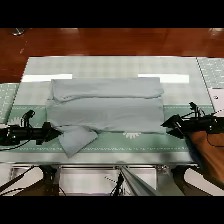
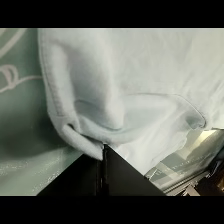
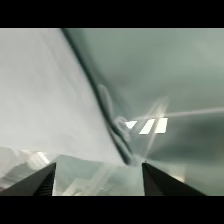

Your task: Fold the shirts.

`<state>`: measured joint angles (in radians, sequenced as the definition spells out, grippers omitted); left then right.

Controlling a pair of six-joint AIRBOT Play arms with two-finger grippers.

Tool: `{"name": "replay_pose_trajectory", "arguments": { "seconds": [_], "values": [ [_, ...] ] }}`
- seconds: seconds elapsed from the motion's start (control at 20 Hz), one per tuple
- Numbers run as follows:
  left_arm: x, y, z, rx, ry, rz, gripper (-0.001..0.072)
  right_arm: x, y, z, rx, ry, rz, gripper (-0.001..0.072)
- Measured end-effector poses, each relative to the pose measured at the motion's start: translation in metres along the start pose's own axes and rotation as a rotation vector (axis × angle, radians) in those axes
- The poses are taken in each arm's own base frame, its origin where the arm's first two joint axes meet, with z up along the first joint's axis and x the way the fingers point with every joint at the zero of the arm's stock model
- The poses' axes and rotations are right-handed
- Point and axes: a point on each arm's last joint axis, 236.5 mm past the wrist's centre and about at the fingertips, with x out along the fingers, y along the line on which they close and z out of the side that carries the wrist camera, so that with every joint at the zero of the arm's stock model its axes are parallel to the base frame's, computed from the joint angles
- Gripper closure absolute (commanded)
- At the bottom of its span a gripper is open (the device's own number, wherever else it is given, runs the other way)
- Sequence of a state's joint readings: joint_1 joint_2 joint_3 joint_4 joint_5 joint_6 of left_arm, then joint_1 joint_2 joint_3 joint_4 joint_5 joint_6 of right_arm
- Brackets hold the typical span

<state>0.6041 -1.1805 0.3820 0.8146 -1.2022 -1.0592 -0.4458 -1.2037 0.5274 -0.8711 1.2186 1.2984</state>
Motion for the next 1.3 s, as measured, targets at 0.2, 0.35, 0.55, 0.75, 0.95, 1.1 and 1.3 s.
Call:
{"name": "replay_pose_trajectory", "arguments": {
  "seconds": [0.2, 0.35, 0.55, 0.75, 0.95, 1.1, 1.3],
  "values": [
    [0.000, 0.000, 0.000, 0.000, 0.001, -0.001, 0.0683, 0.018, 0.018, 0.007, -0.025, 0.009, 0.037, 0.0515],
    [0.000, -0.001, 0.000, 0.001, 0.000, -0.001, 0.0683, 0.025, 0.031, 0.016, -0.128, -0.002, 0.018, 0.0688],
    [-0.007, -0.009, 0.011, 0.018, -0.021, -0.016, 0.0683, 0.012, 0.051, 0.021, -0.252, 0.027, 0.008, 0.0688],
    [-0.027, -0.042, 0.041, 0.046, -0.097, -0.101, 0.0683, -0.011, 0.072, 0.047, -0.322, -0.034, -0.008, 0.0689],
    [-0.050, -0.080, 0.078, 0.116, -0.183, -0.147, 0.0683, -0.030, 0.095, 0.073, -0.359, -0.109, -0.002, 0.0689],
    [-0.057, -0.112, 0.109, 0.173, -0.209, -0.153, 0.0683, -0.032, 0.109, 0.089, -0.362, -0.133, 0.020, 0.0688],
    [-0.054, -0.147, 0.161, 0.185, -0.229, -0.156, 0.0684, -0.028, 0.127, 0.126, -0.346, -0.181, 0.058, 0.0688]
  ]
}}
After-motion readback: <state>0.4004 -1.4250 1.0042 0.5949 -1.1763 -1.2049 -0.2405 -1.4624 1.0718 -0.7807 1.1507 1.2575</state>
